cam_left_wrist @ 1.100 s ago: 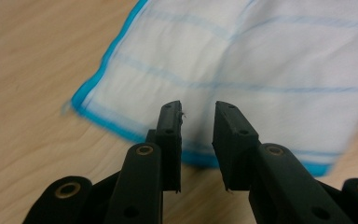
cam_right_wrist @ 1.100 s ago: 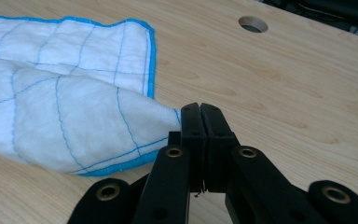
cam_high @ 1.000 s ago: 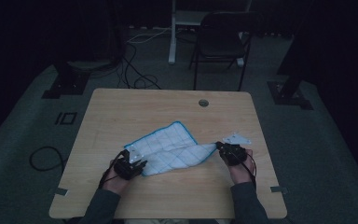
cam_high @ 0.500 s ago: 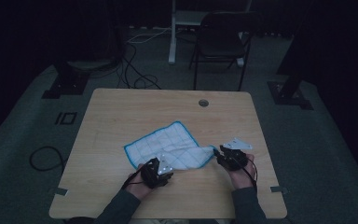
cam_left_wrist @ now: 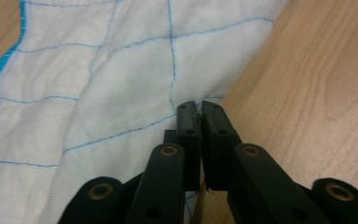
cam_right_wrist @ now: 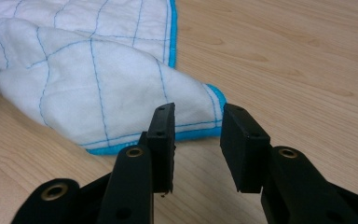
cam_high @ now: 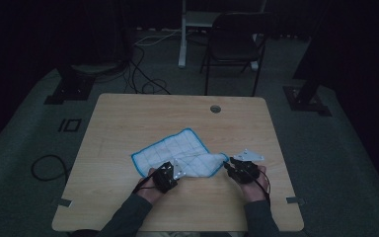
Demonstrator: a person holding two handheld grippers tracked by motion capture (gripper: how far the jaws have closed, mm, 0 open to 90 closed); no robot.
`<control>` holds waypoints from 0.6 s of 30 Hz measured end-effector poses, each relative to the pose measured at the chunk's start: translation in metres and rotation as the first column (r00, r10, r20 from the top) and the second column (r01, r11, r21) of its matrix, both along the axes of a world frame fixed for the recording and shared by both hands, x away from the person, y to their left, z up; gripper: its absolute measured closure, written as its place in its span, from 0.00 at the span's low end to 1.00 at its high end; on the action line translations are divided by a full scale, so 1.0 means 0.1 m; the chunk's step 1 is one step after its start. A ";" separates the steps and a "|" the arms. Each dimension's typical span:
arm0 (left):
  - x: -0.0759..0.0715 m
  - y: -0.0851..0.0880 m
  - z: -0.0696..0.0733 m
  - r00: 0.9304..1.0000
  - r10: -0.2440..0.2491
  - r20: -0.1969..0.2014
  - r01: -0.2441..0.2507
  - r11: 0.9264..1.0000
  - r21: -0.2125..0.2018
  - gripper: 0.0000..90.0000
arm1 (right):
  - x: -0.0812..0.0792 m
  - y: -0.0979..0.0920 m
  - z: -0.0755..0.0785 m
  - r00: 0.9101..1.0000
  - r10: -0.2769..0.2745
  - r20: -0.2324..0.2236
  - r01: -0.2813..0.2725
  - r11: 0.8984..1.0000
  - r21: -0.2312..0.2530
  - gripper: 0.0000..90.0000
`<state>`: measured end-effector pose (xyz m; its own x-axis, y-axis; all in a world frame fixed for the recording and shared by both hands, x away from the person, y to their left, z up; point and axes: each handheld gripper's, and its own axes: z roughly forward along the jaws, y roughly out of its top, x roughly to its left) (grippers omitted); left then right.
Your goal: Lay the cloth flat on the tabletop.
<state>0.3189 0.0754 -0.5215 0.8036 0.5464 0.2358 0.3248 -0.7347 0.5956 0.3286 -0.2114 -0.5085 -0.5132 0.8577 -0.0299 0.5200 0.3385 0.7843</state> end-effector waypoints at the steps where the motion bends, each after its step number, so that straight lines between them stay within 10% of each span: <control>1: 0.00 0.01 0.02 1.000 -0.001 -0.002 0.001 1.000 -0.015 0.98 | 0.00 -0.01 0.00 1.000 -0.001 0.001 0.001 1.000 0.000 0.73; 9: 0.04 0.11 0.38 0.998 -0.051 -0.029 0.046 0.988 -0.149 0.98 | 0.00 -0.01 -0.03 1.000 -0.005 -0.004 0.005 1.000 0.004 0.74; 18: 0.54 0.29 0.40 0.993 0.116 -0.030 -0.119 0.981 -0.152 0.98 | 0.01 0.06 -0.03 1.000 0.012 -0.006 -0.012 1.000 0.004 0.73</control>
